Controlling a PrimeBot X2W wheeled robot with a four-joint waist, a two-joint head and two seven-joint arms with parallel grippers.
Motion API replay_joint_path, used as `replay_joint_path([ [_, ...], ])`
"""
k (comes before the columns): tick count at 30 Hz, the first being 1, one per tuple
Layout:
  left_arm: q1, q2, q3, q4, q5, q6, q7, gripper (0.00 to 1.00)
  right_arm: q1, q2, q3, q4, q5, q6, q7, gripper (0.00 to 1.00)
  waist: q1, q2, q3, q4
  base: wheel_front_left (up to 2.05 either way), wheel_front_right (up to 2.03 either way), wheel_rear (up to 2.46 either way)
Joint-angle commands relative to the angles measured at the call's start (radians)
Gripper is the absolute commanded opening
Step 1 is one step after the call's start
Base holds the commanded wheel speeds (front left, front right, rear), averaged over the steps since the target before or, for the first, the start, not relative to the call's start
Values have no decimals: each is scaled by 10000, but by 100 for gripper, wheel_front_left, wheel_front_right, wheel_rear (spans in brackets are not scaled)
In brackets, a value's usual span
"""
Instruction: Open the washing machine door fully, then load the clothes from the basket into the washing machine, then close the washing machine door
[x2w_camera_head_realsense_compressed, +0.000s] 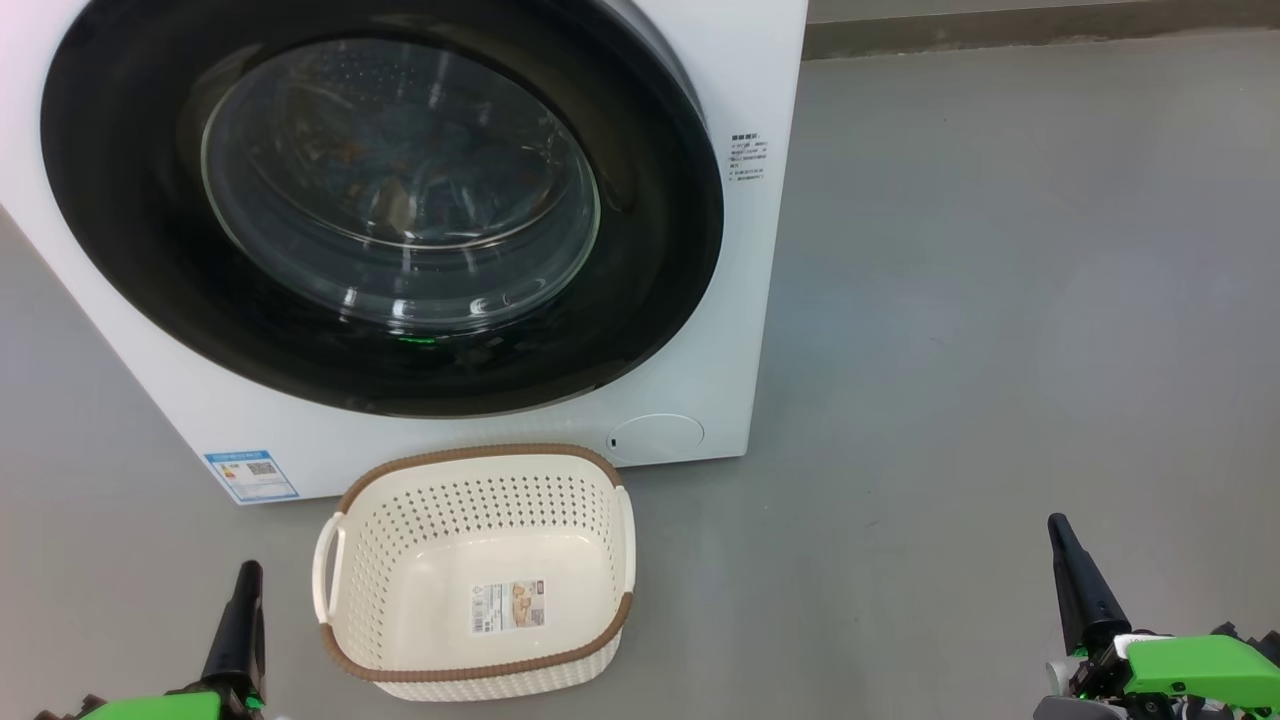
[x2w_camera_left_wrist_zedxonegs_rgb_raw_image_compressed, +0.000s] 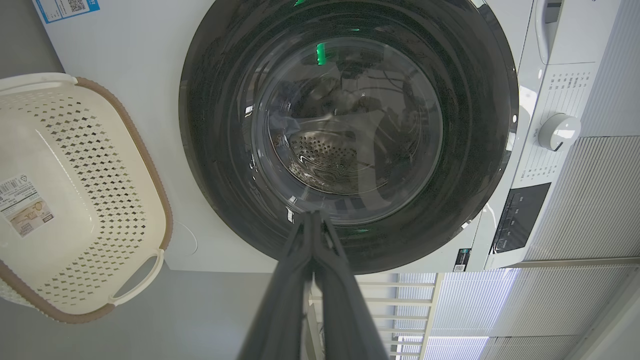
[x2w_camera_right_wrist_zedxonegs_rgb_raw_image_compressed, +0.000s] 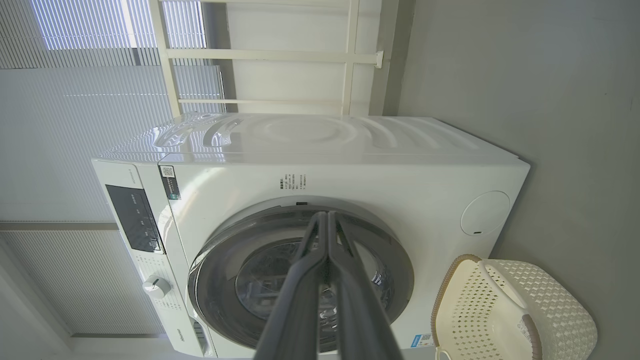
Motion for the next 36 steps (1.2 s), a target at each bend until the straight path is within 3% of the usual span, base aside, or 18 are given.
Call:
replay_joint_path([
  [1, -382, 200, 338, -271, -32, -33, 31, 0, -394, -41, 240, -288, 40, -11, 78, 0, -1, 0, 0, 1, 0, 0, 0],
  [36, -382, 200, 336, -272, -33, -33, 29, 0, -394, -41, 241, -288, 41, -11, 77, 0, -1, 0, 0, 1, 0, 0, 0],
])
